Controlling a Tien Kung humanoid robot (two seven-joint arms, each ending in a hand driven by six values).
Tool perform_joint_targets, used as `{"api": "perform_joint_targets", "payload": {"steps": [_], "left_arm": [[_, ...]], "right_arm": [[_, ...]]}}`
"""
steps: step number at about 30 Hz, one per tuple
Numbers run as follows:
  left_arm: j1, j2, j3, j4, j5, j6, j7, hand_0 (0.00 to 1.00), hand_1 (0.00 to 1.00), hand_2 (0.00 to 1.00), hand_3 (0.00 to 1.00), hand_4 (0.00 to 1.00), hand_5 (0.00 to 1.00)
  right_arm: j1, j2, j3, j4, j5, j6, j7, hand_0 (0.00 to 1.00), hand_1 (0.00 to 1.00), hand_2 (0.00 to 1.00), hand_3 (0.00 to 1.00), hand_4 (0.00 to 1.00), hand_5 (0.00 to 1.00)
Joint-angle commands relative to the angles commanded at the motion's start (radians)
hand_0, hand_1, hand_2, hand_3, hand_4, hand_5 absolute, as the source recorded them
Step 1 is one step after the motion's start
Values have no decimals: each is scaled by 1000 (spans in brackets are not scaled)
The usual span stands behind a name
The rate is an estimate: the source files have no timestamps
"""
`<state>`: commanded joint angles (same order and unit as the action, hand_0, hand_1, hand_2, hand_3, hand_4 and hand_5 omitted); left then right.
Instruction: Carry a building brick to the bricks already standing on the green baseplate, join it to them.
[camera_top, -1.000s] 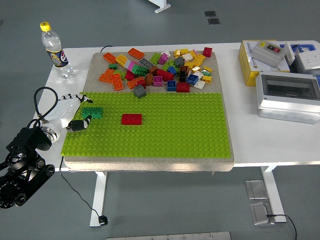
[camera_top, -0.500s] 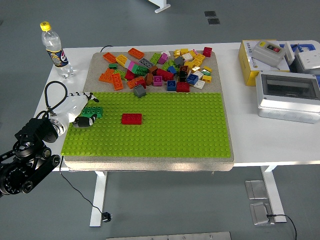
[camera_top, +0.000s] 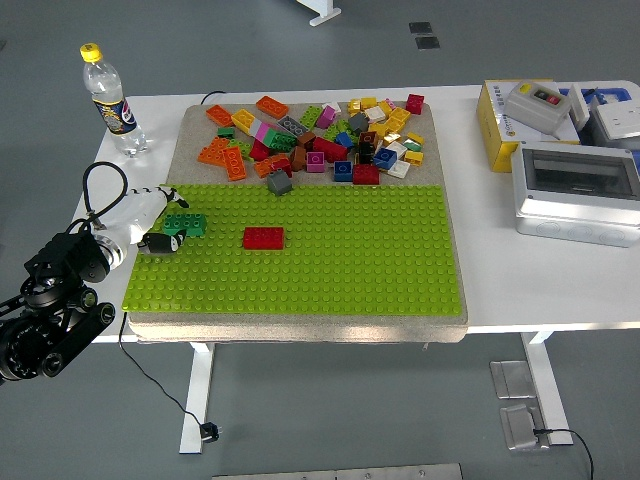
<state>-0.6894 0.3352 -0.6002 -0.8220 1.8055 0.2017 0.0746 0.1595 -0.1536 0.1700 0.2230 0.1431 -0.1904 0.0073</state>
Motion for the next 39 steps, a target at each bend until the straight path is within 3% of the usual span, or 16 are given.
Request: {"api": "perform_joint_targets", "payload": {"steps": [39], "left_arm": [[-7, 1, 35, 6, -42, -17, -1, 998, 956, 960, 746, 621, 245]], "right_arm": [[1, 0, -5, 1, 3, -2, 1, 687, 654, 691, 670, 442, 784]]}}
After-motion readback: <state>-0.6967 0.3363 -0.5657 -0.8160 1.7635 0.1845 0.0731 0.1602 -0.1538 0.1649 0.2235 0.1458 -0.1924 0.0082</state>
